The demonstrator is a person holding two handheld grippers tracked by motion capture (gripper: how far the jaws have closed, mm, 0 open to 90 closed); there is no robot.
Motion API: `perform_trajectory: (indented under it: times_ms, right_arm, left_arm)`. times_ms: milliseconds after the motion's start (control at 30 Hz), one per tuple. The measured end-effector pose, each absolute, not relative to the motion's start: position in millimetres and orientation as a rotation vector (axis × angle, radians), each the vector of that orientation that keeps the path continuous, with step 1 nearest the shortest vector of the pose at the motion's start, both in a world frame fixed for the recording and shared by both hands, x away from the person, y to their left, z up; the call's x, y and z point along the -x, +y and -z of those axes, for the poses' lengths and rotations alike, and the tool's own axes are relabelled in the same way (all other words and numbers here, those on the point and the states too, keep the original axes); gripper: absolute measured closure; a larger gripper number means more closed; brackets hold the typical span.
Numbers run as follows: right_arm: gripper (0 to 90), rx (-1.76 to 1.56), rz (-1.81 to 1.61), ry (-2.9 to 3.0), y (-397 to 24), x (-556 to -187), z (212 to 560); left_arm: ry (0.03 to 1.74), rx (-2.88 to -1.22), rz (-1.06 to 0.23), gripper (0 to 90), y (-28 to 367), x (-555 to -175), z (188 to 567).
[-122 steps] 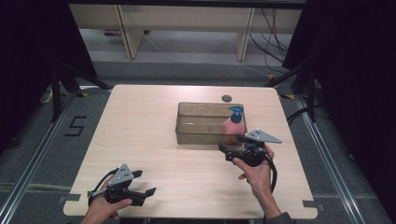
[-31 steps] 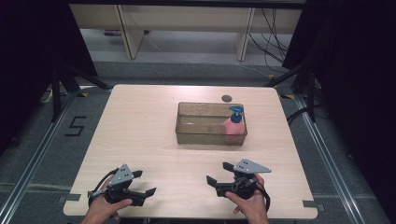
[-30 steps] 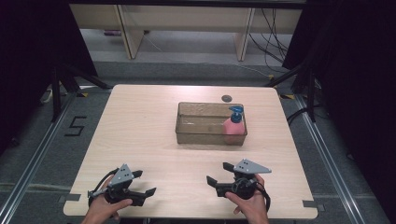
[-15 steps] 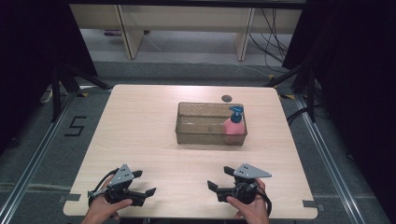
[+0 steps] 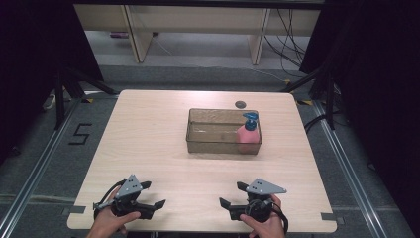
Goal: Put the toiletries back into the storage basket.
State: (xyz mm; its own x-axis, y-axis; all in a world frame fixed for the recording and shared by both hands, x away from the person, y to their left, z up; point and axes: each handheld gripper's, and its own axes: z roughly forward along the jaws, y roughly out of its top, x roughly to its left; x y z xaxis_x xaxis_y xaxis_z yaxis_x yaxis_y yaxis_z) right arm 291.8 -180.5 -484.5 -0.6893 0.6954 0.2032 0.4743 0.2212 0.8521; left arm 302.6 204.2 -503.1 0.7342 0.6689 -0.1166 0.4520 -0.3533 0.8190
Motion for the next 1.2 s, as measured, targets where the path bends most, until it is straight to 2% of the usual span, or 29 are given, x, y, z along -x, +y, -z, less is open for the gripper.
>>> perform_trajectory:
  times_ms: [133,167,1200]
  right_arm:
    - [15.5,-1.214,-1.446,2.297,-179,-284,483]
    - [15.5,-1.12,-1.445,2.281,-180,-288,485]
    - [15.6,-1.118,-1.422,2.313,-180,-278,490]
  left_arm:
    - [0.849,-2.01,-0.296,14.8,204,-303,503]
    - [0.849,-2.01,-0.296,14.8,204,-303,503]
    - [0.86,-2.014,-0.297,14.8,203,-302,503]
